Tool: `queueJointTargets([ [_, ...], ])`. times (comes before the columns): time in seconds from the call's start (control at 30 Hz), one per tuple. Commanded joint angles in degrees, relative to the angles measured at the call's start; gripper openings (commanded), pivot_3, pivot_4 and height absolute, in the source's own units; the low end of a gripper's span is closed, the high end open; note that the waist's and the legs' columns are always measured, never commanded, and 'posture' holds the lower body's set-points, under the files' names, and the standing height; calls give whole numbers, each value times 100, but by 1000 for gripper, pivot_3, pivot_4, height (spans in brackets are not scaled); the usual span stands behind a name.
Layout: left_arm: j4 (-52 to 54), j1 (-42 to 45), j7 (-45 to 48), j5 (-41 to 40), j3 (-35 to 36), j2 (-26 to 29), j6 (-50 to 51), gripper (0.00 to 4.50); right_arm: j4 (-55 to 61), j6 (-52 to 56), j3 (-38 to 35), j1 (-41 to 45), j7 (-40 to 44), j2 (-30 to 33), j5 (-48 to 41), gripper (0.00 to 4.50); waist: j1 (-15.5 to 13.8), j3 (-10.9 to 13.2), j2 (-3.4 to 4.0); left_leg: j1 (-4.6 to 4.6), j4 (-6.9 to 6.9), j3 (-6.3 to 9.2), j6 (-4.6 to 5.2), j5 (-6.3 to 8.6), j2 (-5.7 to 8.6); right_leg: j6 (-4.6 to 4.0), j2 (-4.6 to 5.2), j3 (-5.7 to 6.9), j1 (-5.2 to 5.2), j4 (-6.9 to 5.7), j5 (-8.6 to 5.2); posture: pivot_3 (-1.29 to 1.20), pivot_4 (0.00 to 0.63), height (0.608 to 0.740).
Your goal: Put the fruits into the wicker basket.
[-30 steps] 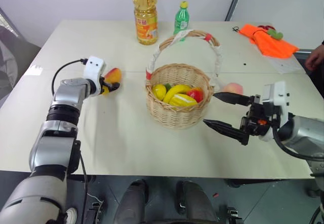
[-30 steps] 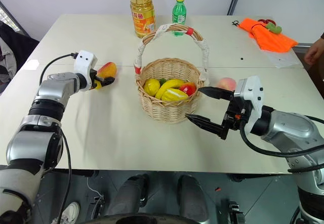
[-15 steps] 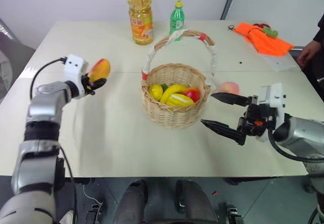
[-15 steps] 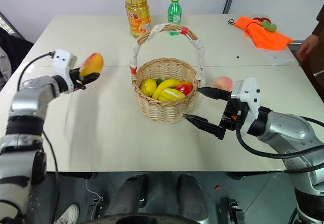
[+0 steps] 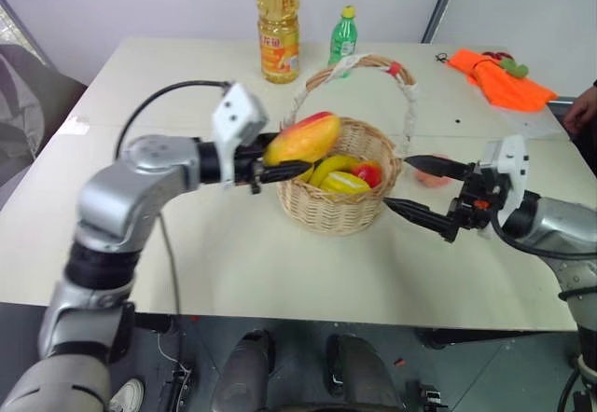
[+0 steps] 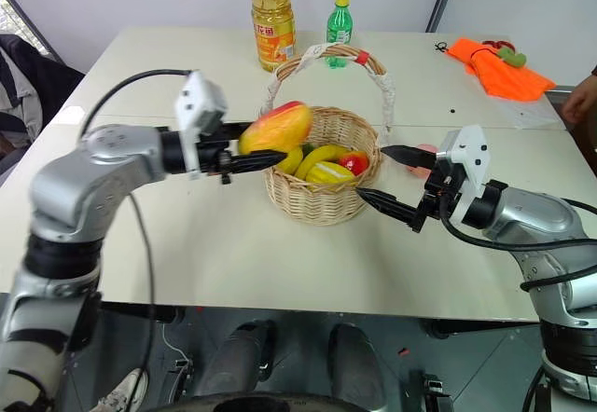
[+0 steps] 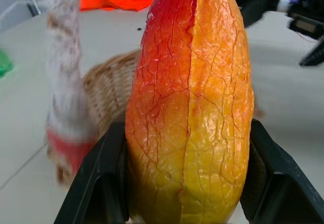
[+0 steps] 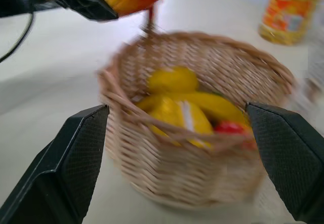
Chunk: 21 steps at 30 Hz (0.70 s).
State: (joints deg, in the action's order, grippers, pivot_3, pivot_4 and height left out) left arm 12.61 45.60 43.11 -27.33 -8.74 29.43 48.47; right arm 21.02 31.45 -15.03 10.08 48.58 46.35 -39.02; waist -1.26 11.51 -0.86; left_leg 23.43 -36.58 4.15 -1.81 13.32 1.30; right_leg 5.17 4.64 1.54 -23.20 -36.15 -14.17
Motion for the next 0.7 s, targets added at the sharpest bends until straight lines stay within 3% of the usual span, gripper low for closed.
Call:
queueJointTargets([
  [0.03, -288, 205, -118, 296, -272, -163, -42, 2549, -210, -231, -209, -11, -303, -37, 362, 4500, 64, 0, 0, 0, 6, 4, 1, 0, 0, 6, -3, 2, -2, -4, 1, 0, 150, 740],
  [0.17, -161, 140, 86, 263, -250, -152, -203, 4440, -662, -429, -276, 65, -769, -148, 821, 4500, 118, 0, 1, -4, 28, 1, 1, -1, -5, 5, -9, 0, -17, -7, 1, 0, 150, 740],
  [0.43, 602, -670, 937, -466, 480, 417, -472, 4440, -2104, -839, 286, 804, -1517, -673, 1883, 4500, 211, -2, 8, -10, 33, -2, -5, -4, -10, 0, -12, -7, -17, -10, 2, 0, 150, 740],
  [0.7, 1236, -1321, 986, -1145, 1045, 856, -158, 4440, -4023, -1034, 600, 1928, -1922, -1141, 2473, 4500, 184, -1, 11, -8, 29, -8, -12, -9, -7, 0, -7, -15, -17, -11, 3, 0, 150, 740],
])
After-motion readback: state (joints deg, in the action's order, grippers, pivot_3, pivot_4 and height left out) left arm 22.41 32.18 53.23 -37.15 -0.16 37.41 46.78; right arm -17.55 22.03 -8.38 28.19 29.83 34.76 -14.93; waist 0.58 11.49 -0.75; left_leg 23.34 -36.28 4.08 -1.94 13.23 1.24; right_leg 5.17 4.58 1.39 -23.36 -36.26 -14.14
